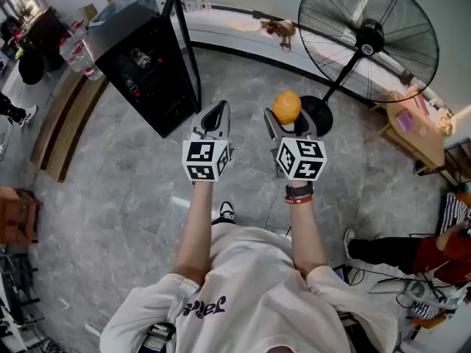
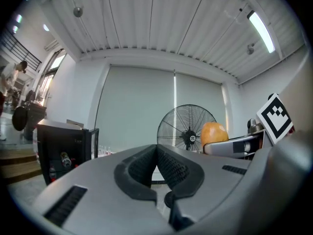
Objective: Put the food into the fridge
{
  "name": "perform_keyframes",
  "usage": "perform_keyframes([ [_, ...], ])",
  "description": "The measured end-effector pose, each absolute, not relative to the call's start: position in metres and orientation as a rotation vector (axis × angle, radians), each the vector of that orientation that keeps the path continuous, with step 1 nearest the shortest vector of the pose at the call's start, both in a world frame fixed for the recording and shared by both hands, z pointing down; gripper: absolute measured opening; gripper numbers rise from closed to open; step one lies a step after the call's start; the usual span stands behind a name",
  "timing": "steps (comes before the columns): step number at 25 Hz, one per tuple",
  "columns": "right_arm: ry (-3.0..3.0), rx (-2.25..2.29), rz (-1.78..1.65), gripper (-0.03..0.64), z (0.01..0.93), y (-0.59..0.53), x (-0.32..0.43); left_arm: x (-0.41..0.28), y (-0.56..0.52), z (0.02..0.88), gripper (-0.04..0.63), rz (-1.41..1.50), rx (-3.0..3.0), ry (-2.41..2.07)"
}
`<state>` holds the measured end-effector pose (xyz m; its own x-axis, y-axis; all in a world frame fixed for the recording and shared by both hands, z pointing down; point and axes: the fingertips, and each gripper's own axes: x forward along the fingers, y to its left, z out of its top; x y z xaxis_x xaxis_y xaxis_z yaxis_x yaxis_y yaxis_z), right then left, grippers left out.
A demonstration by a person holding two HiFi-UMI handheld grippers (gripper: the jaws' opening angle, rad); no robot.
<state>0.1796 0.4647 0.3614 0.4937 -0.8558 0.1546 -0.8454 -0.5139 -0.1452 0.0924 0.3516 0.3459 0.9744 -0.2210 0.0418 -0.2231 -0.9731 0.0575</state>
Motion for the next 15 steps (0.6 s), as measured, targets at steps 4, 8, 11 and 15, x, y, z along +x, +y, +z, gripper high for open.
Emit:
perform_keyframes([
  [4, 1.640, -2.623, -0.330, 0.339, 0.363, 0.406, 0.170, 0.084, 0.301, 0.348, 0.017, 0.043, 3.032, -0.435],
  [8, 1.746, -2.580, -0.332, 0.339, 0.362, 0.349, 0.153, 0.067, 0.254, 0.348, 0.017, 0.038, 3.008, -0.518],
  [11, 1.808, -2.545, -0.340, 0.339, 0.362, 0.313, 0.140, 0.053, 0.222, 0.347, 0.017, 0.035, 2.991, -0.575],
  [15, 1.875, -2.509, -0.375, 0.339, 0.373, 0.262, 0.122, 0.031, 0.175, 0.356, 0.017, 0.048, 2.960, -0.642],
])
